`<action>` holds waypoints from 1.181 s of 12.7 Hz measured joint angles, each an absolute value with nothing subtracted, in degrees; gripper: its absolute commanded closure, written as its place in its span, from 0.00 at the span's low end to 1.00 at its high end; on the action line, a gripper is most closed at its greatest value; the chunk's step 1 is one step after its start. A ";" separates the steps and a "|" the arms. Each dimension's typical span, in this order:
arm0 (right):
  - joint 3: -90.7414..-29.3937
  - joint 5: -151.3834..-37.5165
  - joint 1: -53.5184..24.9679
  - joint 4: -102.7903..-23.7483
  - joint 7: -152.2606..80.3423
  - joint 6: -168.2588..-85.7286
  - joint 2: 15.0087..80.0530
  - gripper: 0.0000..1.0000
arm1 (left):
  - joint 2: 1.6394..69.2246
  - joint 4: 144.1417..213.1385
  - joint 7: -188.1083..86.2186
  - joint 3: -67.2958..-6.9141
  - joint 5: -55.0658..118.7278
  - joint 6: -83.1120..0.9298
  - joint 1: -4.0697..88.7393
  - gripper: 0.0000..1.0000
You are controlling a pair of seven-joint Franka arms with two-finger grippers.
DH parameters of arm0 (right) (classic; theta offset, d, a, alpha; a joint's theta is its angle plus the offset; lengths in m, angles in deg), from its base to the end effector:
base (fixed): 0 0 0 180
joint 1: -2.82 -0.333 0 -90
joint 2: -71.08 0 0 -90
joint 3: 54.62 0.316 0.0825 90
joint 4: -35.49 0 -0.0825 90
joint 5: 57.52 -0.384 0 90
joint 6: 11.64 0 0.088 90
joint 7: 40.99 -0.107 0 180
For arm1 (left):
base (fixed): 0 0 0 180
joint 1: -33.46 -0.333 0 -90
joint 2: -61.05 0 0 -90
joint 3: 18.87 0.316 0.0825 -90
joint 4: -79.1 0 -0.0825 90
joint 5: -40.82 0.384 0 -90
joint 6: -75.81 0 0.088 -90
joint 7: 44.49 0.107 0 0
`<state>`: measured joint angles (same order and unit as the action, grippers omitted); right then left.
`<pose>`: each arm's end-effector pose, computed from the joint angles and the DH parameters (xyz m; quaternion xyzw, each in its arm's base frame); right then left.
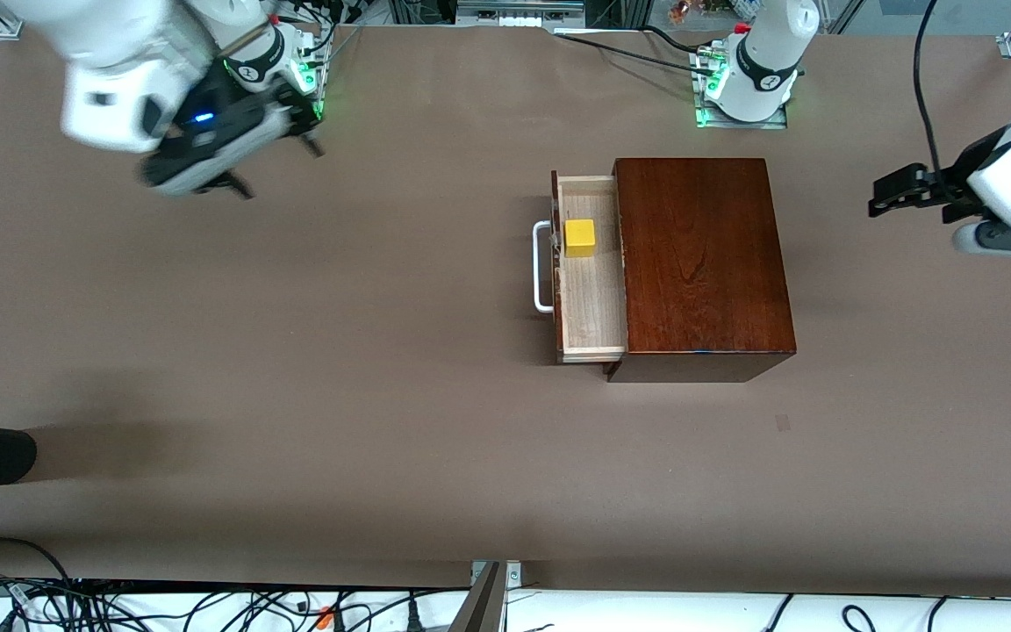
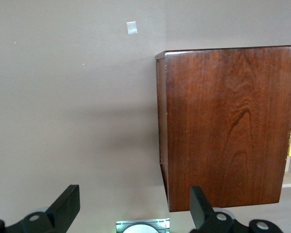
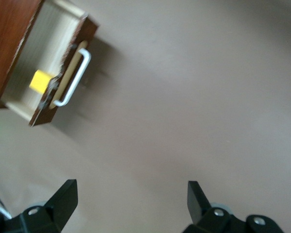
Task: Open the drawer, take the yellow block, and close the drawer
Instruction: 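Release the handle with the left gripper while the right gripper approaches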
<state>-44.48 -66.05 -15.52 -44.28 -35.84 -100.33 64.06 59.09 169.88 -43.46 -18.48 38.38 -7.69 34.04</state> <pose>0.5145 0.2892 0.6390 -0.9530 -0.2903 0.0000 0.0868 0.5504 -0.0068 0.5904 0.9965 -0.0113 -0.0804 0.0218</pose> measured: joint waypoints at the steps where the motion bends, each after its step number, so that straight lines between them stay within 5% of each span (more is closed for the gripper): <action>1: -43.61 -65.75 -17.13 -44.34 -34.82 -101.74 62.82 0.00 | 60.27 171.16 -43.51 -19.03 39.09 -9.77 33.77 0.00; 9: -42.98 -53.27 -38.62 -44.64 -26.71 -121.83 47.53 0.00 | 63.62 172.94 -51.62 -22.44 40.44 -7.98 33.03 0.00; 15: -43.04 -45.39 -45.87 -39.69 -24.31 -124.00 38.45 0.00 | 63.46 172.95 -43.67 -22.45 40.44 -11.53 32.52 0.00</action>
